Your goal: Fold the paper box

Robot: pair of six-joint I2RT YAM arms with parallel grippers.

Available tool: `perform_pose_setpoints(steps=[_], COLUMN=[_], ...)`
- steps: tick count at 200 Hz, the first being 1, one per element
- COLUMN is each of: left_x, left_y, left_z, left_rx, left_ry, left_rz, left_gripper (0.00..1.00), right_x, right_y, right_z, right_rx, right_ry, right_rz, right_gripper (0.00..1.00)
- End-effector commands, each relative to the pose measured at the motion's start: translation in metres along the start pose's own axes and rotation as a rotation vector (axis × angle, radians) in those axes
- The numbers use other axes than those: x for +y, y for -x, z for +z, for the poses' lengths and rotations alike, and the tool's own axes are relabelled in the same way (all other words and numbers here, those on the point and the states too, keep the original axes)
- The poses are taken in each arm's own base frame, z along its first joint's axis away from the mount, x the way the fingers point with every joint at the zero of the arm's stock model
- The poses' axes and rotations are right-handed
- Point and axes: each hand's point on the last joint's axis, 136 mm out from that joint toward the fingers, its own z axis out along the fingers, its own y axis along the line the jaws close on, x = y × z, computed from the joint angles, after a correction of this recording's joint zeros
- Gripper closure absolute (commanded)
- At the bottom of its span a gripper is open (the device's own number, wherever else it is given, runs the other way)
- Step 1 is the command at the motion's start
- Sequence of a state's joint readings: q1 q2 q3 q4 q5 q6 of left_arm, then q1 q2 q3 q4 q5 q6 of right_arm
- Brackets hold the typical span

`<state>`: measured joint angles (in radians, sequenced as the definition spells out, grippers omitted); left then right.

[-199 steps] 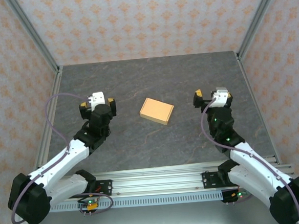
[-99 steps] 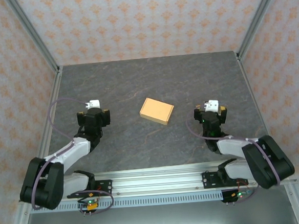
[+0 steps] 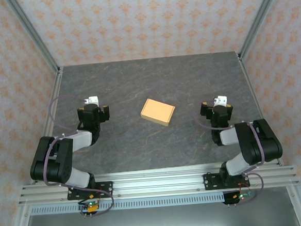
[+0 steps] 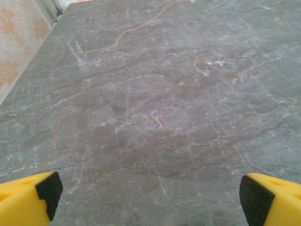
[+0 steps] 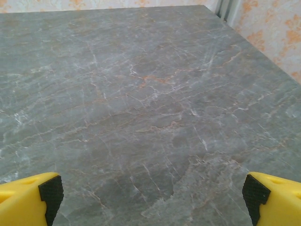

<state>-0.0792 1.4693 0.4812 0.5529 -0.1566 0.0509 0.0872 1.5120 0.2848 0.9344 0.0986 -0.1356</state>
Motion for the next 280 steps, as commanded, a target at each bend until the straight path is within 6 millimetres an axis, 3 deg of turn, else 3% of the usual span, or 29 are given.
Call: perform_pose_setpoints(steps=[1, 22, 76, 280], left_x=[-0.009, -0.001, 0.001, 0.000], left_y=[0.014, 0.010, 0.009, 0.009], left_z=[0.000, 0.003, 0.003, 0.002], left_rx=[-0.086, -0.095, -0.093, -0.095], left_ry=[-0.091, -0.069, -0.061, -0.058], left_rz=[-0.049, -0.085, -0.088, -0.081], left_gripper=[0.00, 0.00, 0.00, 0.00], right_x=[0.005, -0.004, -0.002, -0.003], right_y=[0.019, 0.018, 0.017, 0.018], right_z=[0.009, 0.014, 0.024, 0.023], right_rx=[-0.022, 0.000, 0.064, 0.058], right_ry=[0.052, 0.051, 0.048, 0.047], right_rz=[0.069, 0.121, 0.108, 0.108], right_gripper=[0.01, 0.01, 0.01, 0.01])
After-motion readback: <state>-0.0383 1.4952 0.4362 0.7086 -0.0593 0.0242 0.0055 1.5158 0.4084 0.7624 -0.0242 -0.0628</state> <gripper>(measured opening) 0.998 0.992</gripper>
